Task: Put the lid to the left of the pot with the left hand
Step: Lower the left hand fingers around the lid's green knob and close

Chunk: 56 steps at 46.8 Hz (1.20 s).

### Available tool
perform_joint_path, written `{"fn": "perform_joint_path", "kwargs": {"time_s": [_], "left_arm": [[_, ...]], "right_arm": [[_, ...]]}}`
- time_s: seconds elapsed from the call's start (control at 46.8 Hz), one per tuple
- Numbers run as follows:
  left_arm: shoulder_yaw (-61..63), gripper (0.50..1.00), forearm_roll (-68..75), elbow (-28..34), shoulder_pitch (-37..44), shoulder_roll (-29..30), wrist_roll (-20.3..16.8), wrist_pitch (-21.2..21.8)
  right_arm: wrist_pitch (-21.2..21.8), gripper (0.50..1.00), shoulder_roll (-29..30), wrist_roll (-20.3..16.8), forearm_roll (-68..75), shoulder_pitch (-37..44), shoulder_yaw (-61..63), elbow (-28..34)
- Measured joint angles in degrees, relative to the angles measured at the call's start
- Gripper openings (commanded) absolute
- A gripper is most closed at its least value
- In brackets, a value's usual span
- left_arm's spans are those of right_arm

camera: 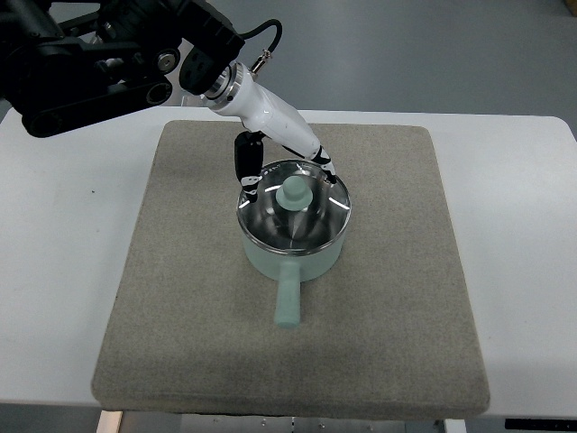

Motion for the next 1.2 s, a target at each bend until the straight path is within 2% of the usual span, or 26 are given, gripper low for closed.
{"fn": "perform_joint_path", "kwargs": {"time_s": [0.235, 1.196], "left_arm": [[0.1, 0.994, -0.1, 0.0, 0.0, 0.0, -1.5, 0.0], [-0.5, 0.975, 3.5, 0.7, 1.9, -0.2, -1.6, 0.0]], "right_arm": [[0.0, 0.921, 0.0, 0.0, 0.0, 0.0, 0.0, 0.0], [0.0, 0.923, 0.0, 0.0, 0.0, 0.0, 0.0, 0.0]]}}
